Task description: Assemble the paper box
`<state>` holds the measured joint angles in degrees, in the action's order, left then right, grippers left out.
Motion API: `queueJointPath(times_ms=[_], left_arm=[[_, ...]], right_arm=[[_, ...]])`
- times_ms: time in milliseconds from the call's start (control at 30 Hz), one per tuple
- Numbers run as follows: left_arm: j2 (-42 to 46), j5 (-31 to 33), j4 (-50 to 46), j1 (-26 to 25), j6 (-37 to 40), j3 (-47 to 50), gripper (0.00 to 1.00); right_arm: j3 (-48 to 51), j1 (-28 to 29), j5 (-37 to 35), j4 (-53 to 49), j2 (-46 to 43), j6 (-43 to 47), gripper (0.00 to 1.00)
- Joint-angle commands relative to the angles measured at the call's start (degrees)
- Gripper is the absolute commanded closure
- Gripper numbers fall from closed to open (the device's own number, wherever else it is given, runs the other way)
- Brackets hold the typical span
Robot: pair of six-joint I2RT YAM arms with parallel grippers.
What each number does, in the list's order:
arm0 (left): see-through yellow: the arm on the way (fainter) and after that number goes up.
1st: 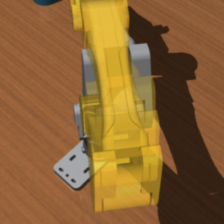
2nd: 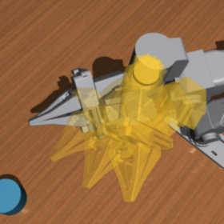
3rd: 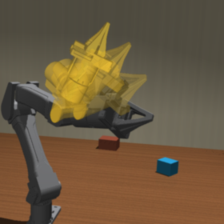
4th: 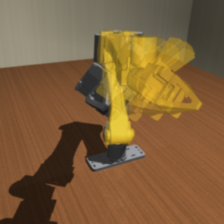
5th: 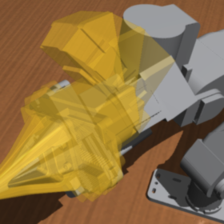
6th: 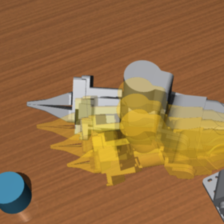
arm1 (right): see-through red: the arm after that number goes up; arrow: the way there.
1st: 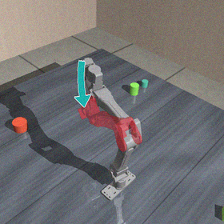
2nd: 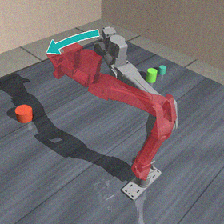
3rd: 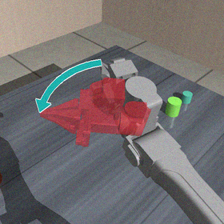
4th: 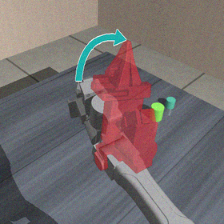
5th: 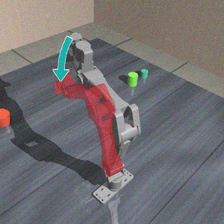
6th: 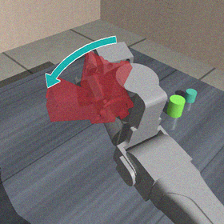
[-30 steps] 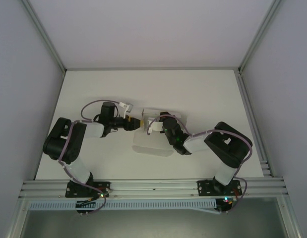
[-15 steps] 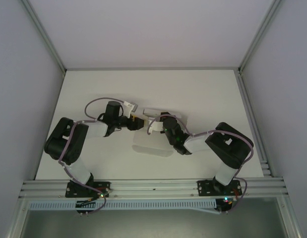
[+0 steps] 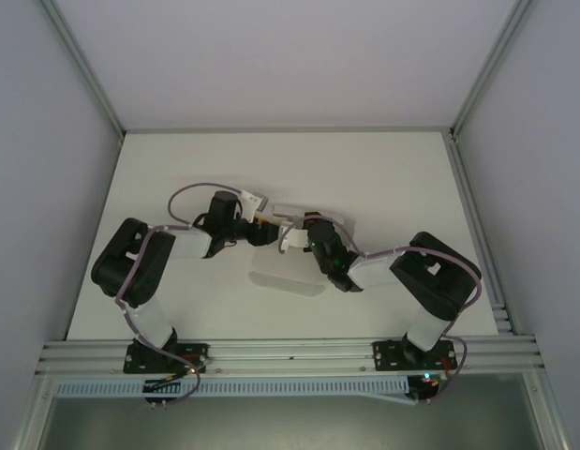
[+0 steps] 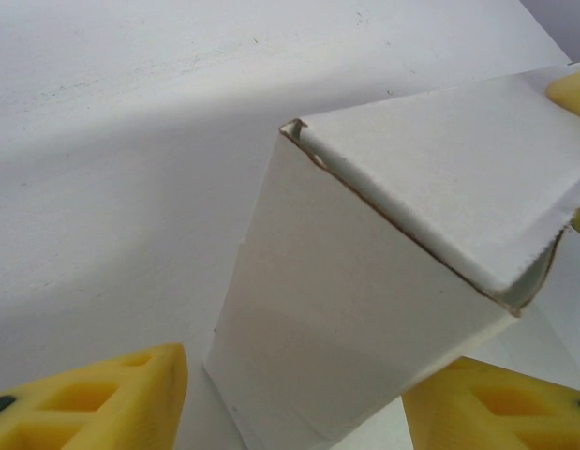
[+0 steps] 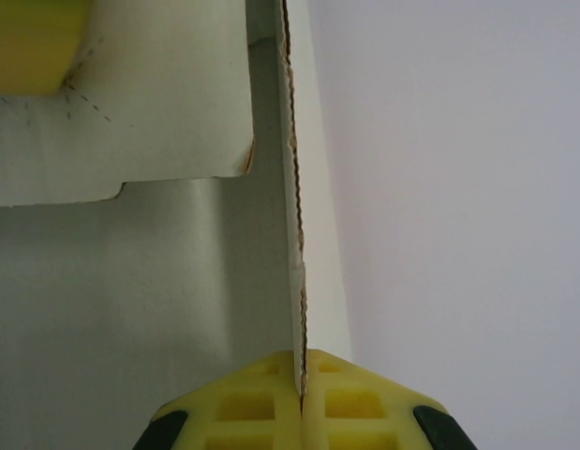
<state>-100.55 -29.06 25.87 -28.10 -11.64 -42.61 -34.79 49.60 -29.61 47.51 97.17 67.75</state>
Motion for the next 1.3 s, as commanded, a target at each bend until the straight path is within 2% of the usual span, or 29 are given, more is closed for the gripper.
queueJointPath(times_ms=[0, 200, 267, 400, 467, 567, 633, 667, 767, 933, 1033, 1100, 1267], left_arm=[[-1.8, 4.2, 2.2, -1.0, 0.6, -1.4, 0.4], [-1.7, 7.1, 3.1, -1.8, 1.2, -1.5, 0.49], [-1.8, 9.8, 3.3, -2.5, 1.6, -1.6, 0.53], [-3.4, 15.3, 2.0, -3.6, 2.1, -2.9, 0.55], [-4.0, 17.2, 2.1, -3.9, 1.8, -3.1, 0.62], [-4.2, 21.9, 2.4, -5.0, 2.0, -2.8, 0.8], [-4.3, 26.0, 1.6, -5.9, 2.5, -2.9, 0.97], [-4.3, 29.0, 1.2, -6.4, 2.3, -3.0, 1.0], [-4.7, 39.1, -0.9, -7.5, 0.5, -3.4, 1.0], [-4.0, 46.2, -1.2, -7.8, -2.2, -1.7, 1.0], [-2.8, 44.6, -1.3, -7.9, -2.3, -1.0, 1.0], [-1.6, 41.6, -0.9, -8.1, -2.0, -0.3, 0.84], [1.3, 39.2, -5.1, -8.5, -2.1, -0.7, 0.83]], right_arm=[[-0.2, 1.0, 4.4, -3.2, -0.8, -3.1, 1.0], [-0.7, 0.9, 5.1, -4.8, -1.0, -4.0, 1.0], [-0.7, 1.0, 5.5, -5.1, -1.0, -4.3, 1.0], [-1.0, 0.9, 6.1, -6.4, -1.2, -5.1, 1.0], [-1.0, 1.0, 6.5, -7.4, -1.4, -5.6, 1.0], [-1.1, 1.0, 6.4, -8.3, -1.5, -6.0, 1.0], [-1.0, 1.0, 5.7, -8.4, -1.5, -6.0, 1.0], [-1.0, 0.9, 5.5, -8.6, -1.5, -6.0, 1.0], [-0.9, 1.0, 4.7, -8.6, -1.7, -6.0, 1.0], [-0.7, 0.9, 3.2, -9.0, -2.4, -6.1, 1.0], [-0.6, 0.9, 2.5, -9.2, -2.6, -6.3, 1.0], [-0.7, 0.9, 2.1, -9.1, -2.4, -6.3, 1.0], [-1.3, 0.9, 0.8, -9.1, -2.1, -6.3, 1.0]])
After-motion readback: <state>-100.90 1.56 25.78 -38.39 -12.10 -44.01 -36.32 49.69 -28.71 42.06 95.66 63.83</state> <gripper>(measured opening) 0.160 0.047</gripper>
